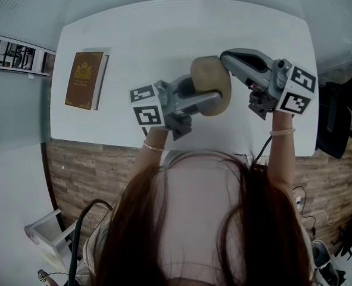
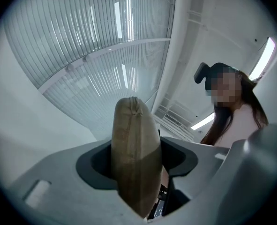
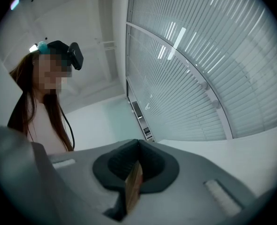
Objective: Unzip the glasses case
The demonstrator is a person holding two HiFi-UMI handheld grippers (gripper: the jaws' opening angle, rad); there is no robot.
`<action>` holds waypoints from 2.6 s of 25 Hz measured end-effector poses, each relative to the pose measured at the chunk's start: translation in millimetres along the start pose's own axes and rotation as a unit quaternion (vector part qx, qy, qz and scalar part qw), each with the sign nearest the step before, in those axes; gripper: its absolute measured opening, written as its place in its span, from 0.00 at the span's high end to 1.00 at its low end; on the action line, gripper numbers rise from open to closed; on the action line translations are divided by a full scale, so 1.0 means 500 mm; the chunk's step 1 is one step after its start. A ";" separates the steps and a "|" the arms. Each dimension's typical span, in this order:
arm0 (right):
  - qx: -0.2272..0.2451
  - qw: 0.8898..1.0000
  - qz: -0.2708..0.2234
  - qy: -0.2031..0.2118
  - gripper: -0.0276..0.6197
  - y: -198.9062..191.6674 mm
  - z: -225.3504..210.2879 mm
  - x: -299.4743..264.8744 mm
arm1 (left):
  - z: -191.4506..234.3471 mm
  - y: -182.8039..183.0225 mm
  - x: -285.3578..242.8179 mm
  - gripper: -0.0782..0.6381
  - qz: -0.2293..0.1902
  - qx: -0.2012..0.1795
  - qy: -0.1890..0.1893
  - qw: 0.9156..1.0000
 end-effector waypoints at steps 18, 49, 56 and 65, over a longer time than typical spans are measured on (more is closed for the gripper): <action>-0.001 1.000 0.013 0.027 0.95 -0.007 -0.002 0.000 | -0.002 0.001 0.013 0.50 -0.003 -0.001 -0.007 1.000; -0.041 0.999 0.012 0.020 0.95 -0.047 -0.021 0.012 | 0.029 0.084 0.050 0.50 -0.089 0.020 0.007 0.996; -0.048 0.999 0.012 0.022 0.95 -0.050 -0.025 0.011 | 0.035 0.098 0.053 0.50 -0.102 0.026 0.013 0.994; -0.056 0.998 0.008 0.016 0.95 -0.064 -0.044 0.015 | 0.063 0.120 0.052 0.50 -0.132 0.039 0.015 0.990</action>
Point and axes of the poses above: the fingertips, and each gripper's own axes: x backward along the fingers, z to its left, y out of its top, the point moved 3 cm from there along x, backward along the fingers, and after that the axes turned 3 degrees about x, right-handed, at the moved point
